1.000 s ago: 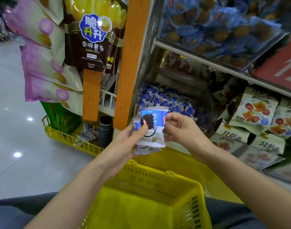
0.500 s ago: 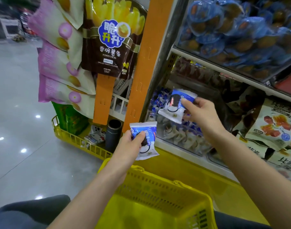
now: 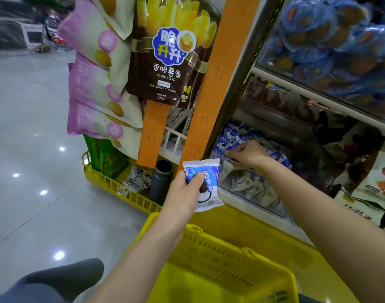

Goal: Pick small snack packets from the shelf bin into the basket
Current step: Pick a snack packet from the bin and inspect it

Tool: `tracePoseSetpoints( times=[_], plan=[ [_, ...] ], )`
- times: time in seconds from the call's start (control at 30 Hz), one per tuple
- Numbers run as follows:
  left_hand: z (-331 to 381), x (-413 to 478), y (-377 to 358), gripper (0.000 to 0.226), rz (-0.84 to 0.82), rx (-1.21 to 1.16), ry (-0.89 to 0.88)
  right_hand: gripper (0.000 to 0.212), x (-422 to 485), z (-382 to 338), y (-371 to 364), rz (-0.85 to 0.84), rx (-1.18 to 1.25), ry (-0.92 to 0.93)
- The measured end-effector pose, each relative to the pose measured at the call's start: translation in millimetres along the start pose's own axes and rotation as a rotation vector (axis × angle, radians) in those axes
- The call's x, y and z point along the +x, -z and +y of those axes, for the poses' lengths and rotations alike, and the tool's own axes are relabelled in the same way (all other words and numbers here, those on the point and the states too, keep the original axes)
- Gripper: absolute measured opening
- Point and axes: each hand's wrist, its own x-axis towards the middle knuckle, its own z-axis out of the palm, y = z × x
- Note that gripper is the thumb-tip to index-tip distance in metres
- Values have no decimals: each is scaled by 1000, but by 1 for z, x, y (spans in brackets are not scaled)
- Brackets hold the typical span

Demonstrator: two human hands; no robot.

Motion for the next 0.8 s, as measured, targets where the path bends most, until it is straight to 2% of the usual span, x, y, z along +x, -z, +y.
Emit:
tracePoseSetpoints(
  times=[0.1,0.2,0.27,0.3,0.37,0.43,0.5,0.57,0.67,0.7,0.8],
  plan=[
    [-2,1,-1,14,14,12,-3,30,4,-1,-1,-43,-8,49],
    [-4,1,-2,16,18,51,-1,44,3,6,8,-192,98,25],
    [-5,1,-3,19,9,80,-1,42,-3,6,12,-229,136,19],
    [-6,0,-4,20,3,87,-2,40,-8,6,14,-189,112,31],
    [-9,-1,-4,20,-22,97,-12,34,-19,8,15,2,35,124],
    [-12,-4,-6,17,-64,107,-25,24,-43,12,15,211,107,291],
    [-15,-8,-9,15,-87,128,-45,15,-75,18,13,274,235,440],
    [-18,-12,-14,18,-138,173,-39,14,-104,30,6,169,280,485],
    [-24,-18,-24,25,-200,233,-16,10,-128,51,-9,-61,334,406],
    [-27,-19,-26,26,-222,243,-15,6,-132,57,-13,-106,397,370],
    [-35,-21,-32,26,-267,253,1,19,-136,75,-20,-142,567,283]
  ],
)
